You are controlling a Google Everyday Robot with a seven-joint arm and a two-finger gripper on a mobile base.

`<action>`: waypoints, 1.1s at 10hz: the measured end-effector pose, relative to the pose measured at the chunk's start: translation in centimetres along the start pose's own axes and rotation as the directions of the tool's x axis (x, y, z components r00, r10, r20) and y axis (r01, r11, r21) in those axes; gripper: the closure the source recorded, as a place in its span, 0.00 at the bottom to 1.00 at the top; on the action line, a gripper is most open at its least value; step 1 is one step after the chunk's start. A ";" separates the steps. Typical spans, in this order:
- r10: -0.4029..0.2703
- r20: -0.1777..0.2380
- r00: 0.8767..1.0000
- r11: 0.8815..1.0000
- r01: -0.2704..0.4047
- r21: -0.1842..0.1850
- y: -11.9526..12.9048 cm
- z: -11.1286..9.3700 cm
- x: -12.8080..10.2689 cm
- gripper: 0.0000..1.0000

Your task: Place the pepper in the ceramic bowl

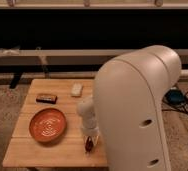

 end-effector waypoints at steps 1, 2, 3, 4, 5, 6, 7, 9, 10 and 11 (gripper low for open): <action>-0.015 0.002 1.000 1.000 0.015 -0.008 0.3 -0.4 0.0 0.98; -0.042 0.011 0.999 0.999 0.042 -0.019 0.9 -1.3 0.0 1.00; -0.077 0.026 0.997 0.997 0.078 -0.025 1.8 -2.3 -0.1 1.00; -0.126 0.040 0.991 0.991 0.128 -0.031 3.3 -3.7 0.1 1.00; -0.183 0.058 0.981 0.982 0.186 -0.034 5.1 -5.4 0.3 1.00; -0.242 0.080 0.967 0.969 0.246 -0.036 7.0 -7.3 0.5 1.00; -0.287 0.100 0.953 0.956 0.292 -0.037 8.5 -8.6 0.6 1.00; -0.361 0.132 0.923 0.928 0.369 -0.043 11.3 -10.2 1.1 1.00; -0.394 0.140 0.909 0.914 0.403 -0.048 12.5 -10.6 1.4 1.00; -0.420 0.143 0.896 0.901 0.430 -0.055 13.5 -10.6 1.7 0.98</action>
